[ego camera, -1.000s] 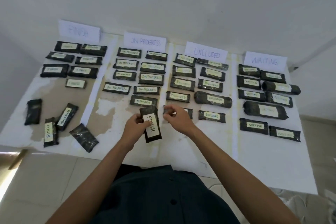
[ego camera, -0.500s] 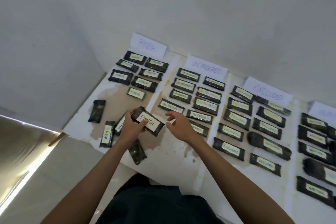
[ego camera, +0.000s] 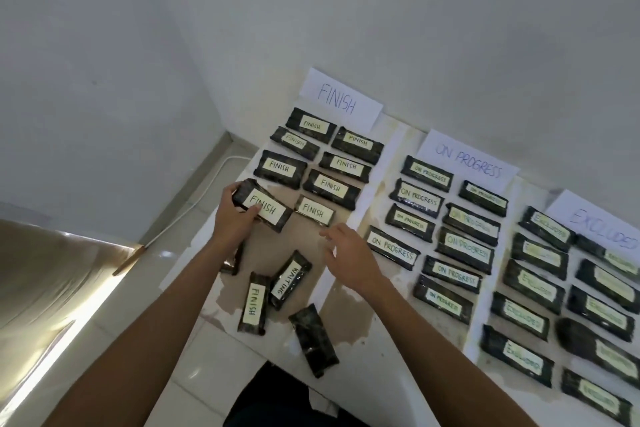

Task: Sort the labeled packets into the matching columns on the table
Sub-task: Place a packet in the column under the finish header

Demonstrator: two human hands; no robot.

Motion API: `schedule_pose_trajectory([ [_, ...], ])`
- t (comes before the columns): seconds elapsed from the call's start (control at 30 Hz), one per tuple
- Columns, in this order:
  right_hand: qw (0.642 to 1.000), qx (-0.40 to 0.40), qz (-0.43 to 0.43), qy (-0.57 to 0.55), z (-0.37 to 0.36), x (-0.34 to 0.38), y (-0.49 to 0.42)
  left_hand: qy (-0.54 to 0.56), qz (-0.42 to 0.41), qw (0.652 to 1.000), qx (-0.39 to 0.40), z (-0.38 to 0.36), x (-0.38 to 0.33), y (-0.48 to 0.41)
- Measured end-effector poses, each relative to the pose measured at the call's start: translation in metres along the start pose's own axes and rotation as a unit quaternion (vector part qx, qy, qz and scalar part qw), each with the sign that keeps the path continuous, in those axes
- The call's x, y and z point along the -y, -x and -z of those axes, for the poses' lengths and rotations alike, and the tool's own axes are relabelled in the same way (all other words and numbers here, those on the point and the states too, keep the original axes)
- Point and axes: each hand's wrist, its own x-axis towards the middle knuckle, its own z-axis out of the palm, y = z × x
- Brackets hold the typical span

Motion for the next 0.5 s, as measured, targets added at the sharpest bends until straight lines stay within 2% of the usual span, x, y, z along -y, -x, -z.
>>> schedule_pose_trajectory([
  [0.17,0.997,0.016,0.069,0.007,-0.035,0.016,-0.015,0.005,0.026,1.0,0.011,0.01,0.014,-0.041],
  [0.33,0.997,0.027,0.068,-0.009,-0.053,0.023,-0.019,-0.098,-0.007,0.995,0.006,0.005,0.022,-0.055],
  [0.4,0.995,0.061,0.079,0.017,-0.053,0.021,-0.018,-0.125,-0.019,0.992,0.0,0.003,0.022,-0.056],
  [0.5,0.975,0.144,0.138,0.095,-0.053,0.014,-0.014,-0.171,-0.007,0.985,-0.005,0.003,0.024,-0.057],
])
